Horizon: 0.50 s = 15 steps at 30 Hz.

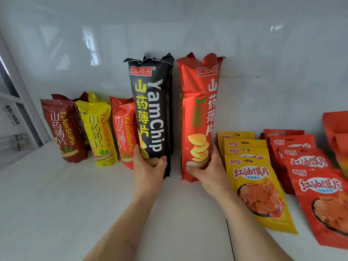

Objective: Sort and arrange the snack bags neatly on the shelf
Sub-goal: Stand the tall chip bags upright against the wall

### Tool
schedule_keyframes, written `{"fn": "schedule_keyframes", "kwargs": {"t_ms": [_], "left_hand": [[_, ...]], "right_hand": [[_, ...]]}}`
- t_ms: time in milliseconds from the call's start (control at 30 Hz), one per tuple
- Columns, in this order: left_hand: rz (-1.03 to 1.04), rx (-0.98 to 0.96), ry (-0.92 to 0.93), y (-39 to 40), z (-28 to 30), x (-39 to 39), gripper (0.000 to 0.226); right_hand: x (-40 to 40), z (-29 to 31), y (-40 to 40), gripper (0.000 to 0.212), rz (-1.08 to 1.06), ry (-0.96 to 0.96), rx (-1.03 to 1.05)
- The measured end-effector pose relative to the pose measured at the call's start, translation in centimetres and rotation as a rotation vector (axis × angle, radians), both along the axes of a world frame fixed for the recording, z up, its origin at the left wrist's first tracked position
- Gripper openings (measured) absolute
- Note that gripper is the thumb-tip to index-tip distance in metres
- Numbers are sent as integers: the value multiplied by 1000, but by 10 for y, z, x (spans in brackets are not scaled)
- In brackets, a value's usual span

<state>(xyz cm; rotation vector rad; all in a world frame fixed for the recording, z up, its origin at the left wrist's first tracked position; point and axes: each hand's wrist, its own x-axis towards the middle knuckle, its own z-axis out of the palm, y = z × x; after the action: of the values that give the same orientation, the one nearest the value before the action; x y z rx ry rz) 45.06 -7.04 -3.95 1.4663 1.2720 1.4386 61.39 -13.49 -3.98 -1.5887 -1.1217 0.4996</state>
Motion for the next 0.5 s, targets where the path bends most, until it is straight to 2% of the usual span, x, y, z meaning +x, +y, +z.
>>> {"fn": "schedule_keyframes", "kwargs": {"t_ms": [100,200,300,400,500], "left_hand": [[3,2,44,2,-3,0,76],[-9,1,81,4,-3,-2,92],[-51,-16,75,7,-7,-7,87],[-124,-53,38,10,-11,-9,72],[-146,-60,15,9,-13,-9,72]], "right_hand": [[0,0,1,116,-67,-73,-43],[0,-1,0,110,-115,-139,-82],[0,-6,2,102,-111,-172,-86],[-1,-11,7,95,-60,-20,-59],[-2,-13,8,90,-30,46,-28]]}}
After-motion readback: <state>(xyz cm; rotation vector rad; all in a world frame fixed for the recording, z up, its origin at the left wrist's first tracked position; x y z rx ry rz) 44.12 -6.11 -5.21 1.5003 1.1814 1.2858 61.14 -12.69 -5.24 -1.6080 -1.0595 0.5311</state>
